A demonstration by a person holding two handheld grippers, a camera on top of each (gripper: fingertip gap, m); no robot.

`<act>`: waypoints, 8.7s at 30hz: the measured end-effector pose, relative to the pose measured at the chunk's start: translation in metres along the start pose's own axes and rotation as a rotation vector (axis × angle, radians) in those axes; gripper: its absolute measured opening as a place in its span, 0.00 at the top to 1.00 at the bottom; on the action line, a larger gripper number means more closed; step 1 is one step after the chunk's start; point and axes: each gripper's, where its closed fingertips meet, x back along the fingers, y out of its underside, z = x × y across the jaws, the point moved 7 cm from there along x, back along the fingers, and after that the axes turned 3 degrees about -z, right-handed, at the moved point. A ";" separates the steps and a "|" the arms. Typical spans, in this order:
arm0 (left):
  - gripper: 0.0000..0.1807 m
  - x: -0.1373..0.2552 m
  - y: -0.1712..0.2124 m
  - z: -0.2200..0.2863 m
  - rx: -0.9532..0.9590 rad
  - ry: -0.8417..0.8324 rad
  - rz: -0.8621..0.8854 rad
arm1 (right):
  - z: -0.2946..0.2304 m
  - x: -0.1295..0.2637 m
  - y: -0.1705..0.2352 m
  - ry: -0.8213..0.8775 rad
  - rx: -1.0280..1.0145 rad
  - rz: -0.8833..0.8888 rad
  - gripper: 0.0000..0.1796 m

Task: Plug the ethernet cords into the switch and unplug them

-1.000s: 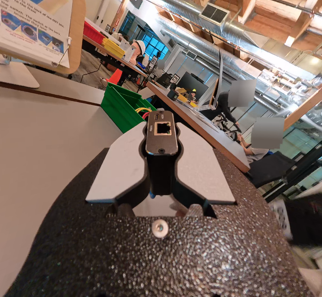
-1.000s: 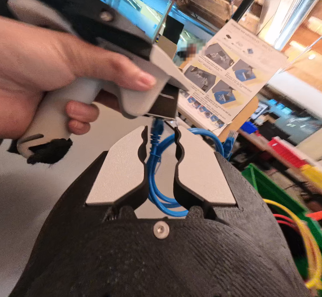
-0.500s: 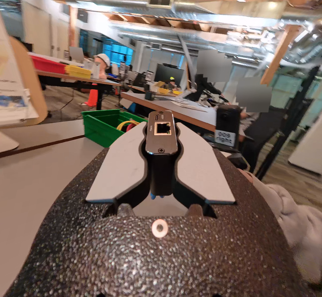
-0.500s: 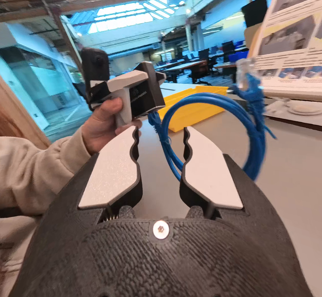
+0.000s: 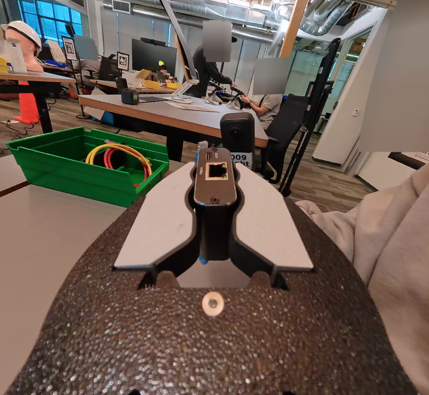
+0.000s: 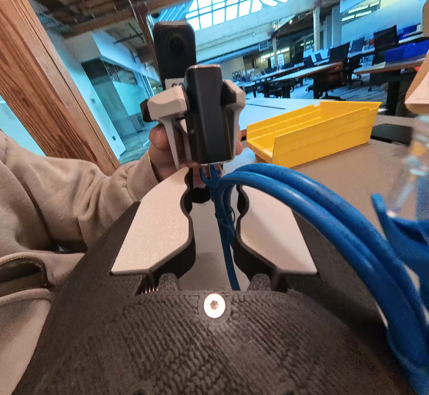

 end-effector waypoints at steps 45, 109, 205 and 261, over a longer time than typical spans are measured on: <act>0.76 0.019 0.011 -0.026 0.086 0.000 -0.013 | 0.013 0.020 -0.014 0.060 -0.094 0.188 0.93; 0.75 0.016 -0.007 -0.012 -0.175 0.010 -0.553 | 0.014 0.037 -0.053 -0.063 -0.014 0.303 0.87; 0.93 -0.002 0.027 -0.008 -0.049 -0.101 -0.212 | 0.013 0.040 -0.052 -0.040 0.061 0.263 0.87; 0.77 0.003 0.049 -0.027 -0.051 -0.106 -0.181 | 0.038 0.057 -0.041 0.049 -0.009 0.282 0.97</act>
